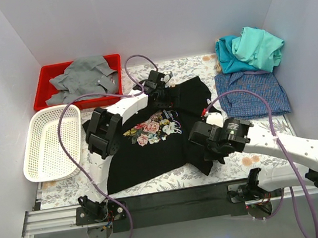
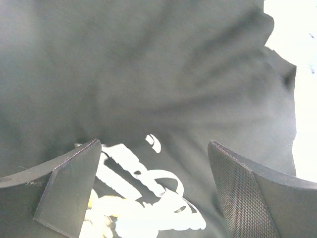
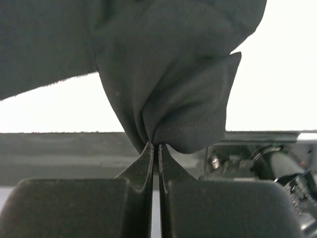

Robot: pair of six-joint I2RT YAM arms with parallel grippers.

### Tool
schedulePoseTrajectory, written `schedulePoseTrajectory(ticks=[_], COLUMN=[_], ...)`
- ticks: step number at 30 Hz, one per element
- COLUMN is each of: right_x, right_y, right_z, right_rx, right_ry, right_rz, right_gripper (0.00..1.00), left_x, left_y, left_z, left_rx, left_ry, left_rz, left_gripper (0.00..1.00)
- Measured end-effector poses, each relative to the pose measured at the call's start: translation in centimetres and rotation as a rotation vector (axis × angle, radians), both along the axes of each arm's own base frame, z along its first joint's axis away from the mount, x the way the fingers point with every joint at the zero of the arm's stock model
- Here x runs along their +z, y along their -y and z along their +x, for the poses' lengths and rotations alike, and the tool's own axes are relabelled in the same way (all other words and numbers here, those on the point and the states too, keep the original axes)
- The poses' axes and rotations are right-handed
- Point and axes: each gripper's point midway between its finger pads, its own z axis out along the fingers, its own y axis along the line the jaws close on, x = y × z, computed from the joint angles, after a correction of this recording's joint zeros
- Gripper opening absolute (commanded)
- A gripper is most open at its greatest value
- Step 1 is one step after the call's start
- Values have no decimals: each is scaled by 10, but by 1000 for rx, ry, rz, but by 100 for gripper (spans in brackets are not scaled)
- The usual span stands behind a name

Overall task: Fold and stack the t-shirts
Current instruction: Fold the tshirt

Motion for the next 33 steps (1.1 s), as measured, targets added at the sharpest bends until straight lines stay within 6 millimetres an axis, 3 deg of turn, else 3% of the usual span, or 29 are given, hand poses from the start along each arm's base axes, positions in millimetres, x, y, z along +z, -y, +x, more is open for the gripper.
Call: schedulePoseTrajectory(ticks=[8, 12, 15, 19, 21, 22, 23, 25, 27, 29, 30, 31, 32, 33], right_x=[-25, -27, -23, -13, -8, -6, -10, -7, -17, -31, -37, -45, -49, -54], right_y=[5, 7, 1, -20, -39, -67, -67, -90, -125, -132, -134, -137, -139, -140], right_z=[27, 47, 67, 101, 119, 148, 148, 171, 200, 206, 209, 216, 222, 226], right_rx=[36, 58, 72, 127, 170, 249, 279, 335, 394, 448, 467, 483, 490, 489], right_ry=[3, 31, 57, 105, 133, 166, 142, 144, 177, 154, 143, 130, 125, 118], right_rz=[-200, -241, -247, -256, -250, -254, -281, -298, -279, -299, -308, -318, -320, -321], right_gripper=[1, 1, 1, 1, 1, 1, 1, 1, 1, 1, 5, 38, 62, 74], left_x=[73, 105, 115, 109, 100, 89, 88, 86, 77, 68, 64, 61, 61, 63], left_y=[1, -18, -40, -70, -82, -97, -103, -115, -143, -172, -183, -199, -206, -212], left_z=[-30, -46, -50, -47, -45, -44, -41, -37, -27, -20, -19, -17, -15, -13], left_rx=[-59, -29, 40, 146, 190, 239, 265, 320, 418, 499, 530, 569, 587, 604], left_ry=[9, 59, 110, 151, 147, 138, 138, 133, 111, 79, 65, 51, 46, 47], left_rz=[-111, -115, -70, 32, 76, 137, 149, 171, 205, 218, 220, 224, 225, 223], left_gripper=[88, 88, 90, 90, 91, 91, 91, 91, 92, 92, 92, 92, 92, 93])
